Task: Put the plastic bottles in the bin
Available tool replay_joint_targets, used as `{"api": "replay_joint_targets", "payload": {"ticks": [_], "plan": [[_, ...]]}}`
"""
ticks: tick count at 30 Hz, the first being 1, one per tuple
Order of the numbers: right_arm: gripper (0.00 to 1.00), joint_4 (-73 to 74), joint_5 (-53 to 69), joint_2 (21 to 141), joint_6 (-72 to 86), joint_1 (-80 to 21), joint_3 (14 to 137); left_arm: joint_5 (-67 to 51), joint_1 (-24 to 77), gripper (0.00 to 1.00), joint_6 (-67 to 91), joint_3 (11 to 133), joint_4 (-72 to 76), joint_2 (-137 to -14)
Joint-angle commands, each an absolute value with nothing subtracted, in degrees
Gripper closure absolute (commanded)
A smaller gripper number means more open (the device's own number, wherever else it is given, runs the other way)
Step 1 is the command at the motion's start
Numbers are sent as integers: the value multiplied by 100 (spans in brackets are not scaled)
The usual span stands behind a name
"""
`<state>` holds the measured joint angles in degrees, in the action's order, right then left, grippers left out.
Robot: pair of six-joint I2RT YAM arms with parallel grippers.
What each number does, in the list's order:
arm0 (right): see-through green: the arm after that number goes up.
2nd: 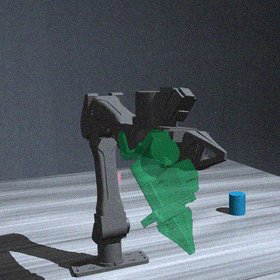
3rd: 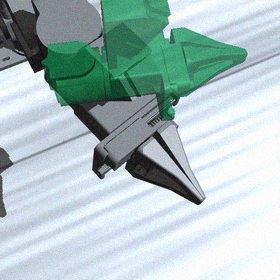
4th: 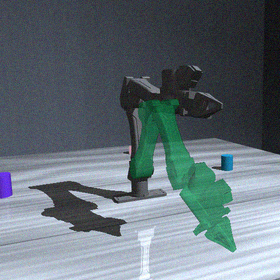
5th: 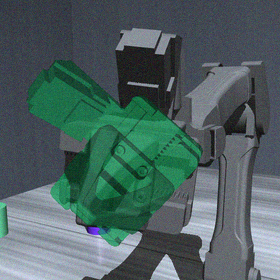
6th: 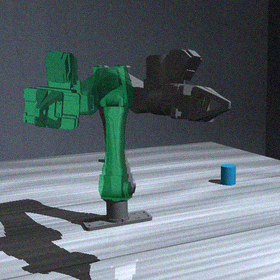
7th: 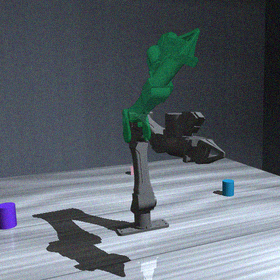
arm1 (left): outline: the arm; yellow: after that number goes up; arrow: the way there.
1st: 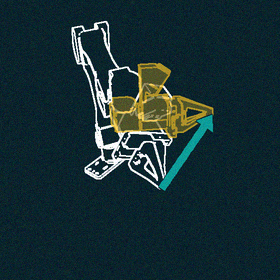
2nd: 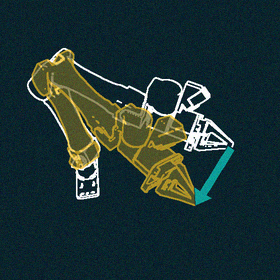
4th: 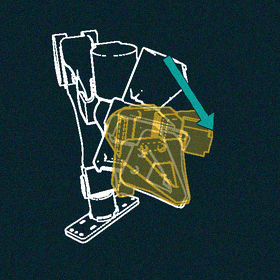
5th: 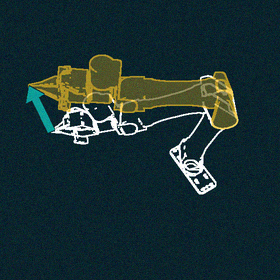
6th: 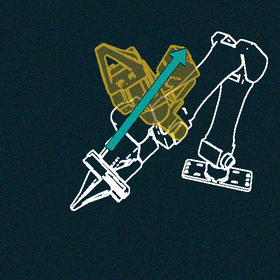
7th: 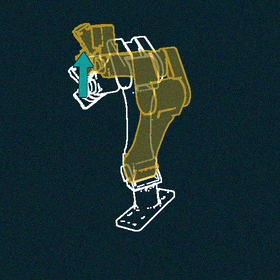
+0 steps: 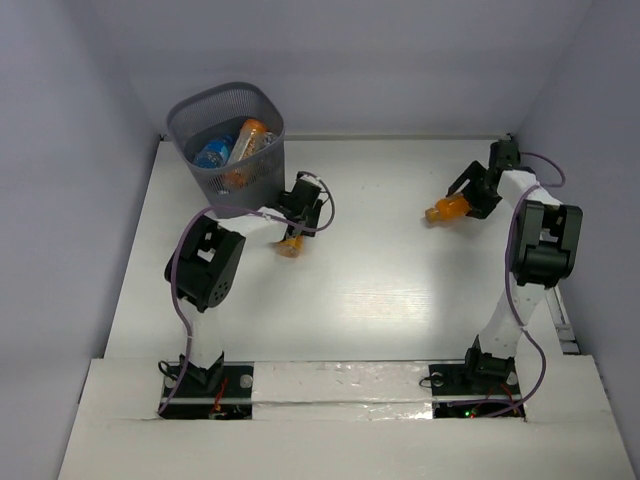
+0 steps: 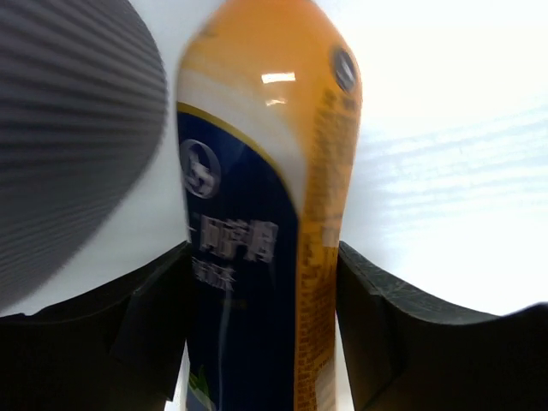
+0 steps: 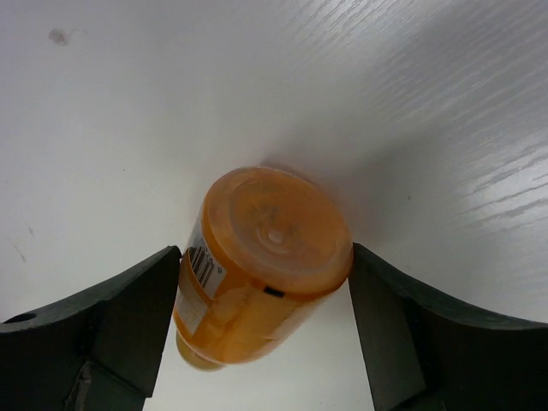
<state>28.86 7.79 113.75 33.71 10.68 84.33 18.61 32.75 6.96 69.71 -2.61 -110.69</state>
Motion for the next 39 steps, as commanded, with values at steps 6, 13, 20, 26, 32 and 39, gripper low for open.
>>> {"api": "replay_joint_targets", "payload": {"ticks": [6, 13, 20, 26, 32, 39], "plan": [[26, 4148, 633, 11839, 2699, 888, 9334, 1169, 3313, 37, 1274, 5960, -79, -10617], [57, 3368, 720, 11111, 2689, 677, 8282, 862, 3436, 70, 1511, 5801, -79, -10354], [58, 2155, 1274, 9222, 2786, 624, 6865, 379, 3437, 80, 1854, 5880, -403, -8890], [58, 2030, 2003, 7727, 3250, 230, 6819, 290, 3437, 81, 1978, 7047, -1062, -7551], [58, 1864, 2004, 7996, 4041, -1121, 8713, 63, 2472, 81, 2012, 9077, -1467, -7347], [56, 1635, 1442, 10014, 4737, -2598, 11849, -53, 1030, 79, 2171, 10406, -1539, -7857]]}}
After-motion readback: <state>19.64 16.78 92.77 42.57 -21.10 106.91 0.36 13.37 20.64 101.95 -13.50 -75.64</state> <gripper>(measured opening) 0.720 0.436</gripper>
